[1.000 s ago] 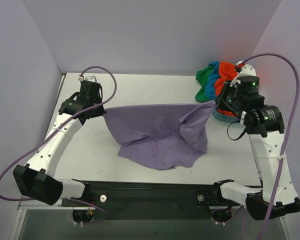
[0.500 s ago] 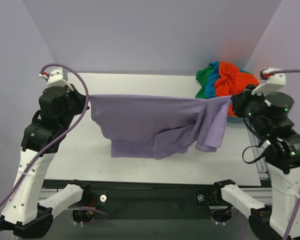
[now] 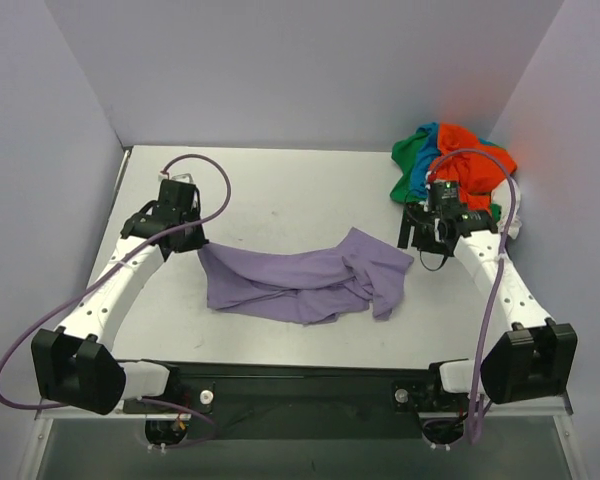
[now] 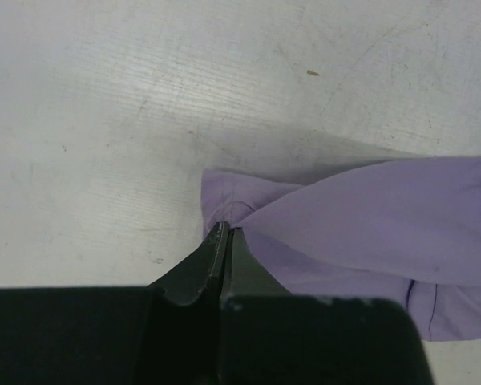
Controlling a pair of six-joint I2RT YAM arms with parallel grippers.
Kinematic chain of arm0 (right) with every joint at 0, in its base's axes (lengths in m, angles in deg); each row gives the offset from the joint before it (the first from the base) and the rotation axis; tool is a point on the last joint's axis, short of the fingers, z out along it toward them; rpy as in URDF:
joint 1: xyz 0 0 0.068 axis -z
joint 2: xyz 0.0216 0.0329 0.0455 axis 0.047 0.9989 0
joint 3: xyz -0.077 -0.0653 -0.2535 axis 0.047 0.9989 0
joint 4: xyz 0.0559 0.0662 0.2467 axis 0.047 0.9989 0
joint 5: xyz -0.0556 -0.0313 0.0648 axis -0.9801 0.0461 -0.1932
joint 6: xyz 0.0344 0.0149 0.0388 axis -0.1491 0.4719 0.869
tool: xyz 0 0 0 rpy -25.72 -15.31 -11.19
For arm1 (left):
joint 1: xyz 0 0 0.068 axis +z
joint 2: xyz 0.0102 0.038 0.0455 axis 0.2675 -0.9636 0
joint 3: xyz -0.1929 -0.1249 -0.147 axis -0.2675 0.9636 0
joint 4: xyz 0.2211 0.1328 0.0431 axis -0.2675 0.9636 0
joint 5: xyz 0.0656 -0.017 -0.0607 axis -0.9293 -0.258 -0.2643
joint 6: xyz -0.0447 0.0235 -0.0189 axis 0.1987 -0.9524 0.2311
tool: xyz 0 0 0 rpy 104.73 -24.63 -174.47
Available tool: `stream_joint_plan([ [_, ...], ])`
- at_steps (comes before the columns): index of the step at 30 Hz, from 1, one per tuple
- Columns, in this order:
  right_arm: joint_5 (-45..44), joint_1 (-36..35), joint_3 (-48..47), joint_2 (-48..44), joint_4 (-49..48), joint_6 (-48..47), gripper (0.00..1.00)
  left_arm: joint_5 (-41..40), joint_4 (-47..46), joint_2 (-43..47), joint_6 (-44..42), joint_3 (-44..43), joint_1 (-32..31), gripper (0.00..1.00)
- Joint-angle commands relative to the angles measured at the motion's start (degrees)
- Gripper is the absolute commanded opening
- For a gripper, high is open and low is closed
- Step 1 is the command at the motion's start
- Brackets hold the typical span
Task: Fold and stack the t-shirts
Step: Flatten out the tshirt
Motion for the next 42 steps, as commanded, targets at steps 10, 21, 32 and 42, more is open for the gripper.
stream_joint_plan([
  [10, 7.37, 7.02, 10.09, 1.33, -8.77, 5.99, 0.61, 3.09, -1.64, 2.34, -2.12, 4.25, 0.63, 0.00],
  [21, 0.52, 7.20, 7.27, 13.63, -14.93, 9.16, 0.50, 4.67, -2.43, 4.54, -1.24, 7.94, 0.81, 0.00],
  [32, -1.95, 7.29, 6.04, 21.02, -19.42, 11.27, 0.46, 4.67, -1.82, 4.19, -1.42, 7.15, 0.90, 0.00],
  [42, -0.10, 7.20, 4.72, 23.66, -19.16, 11.44, 0.38, 3.88, -1.03, 2.87, -1.51, 5.92, 0.99, 0.00],
])
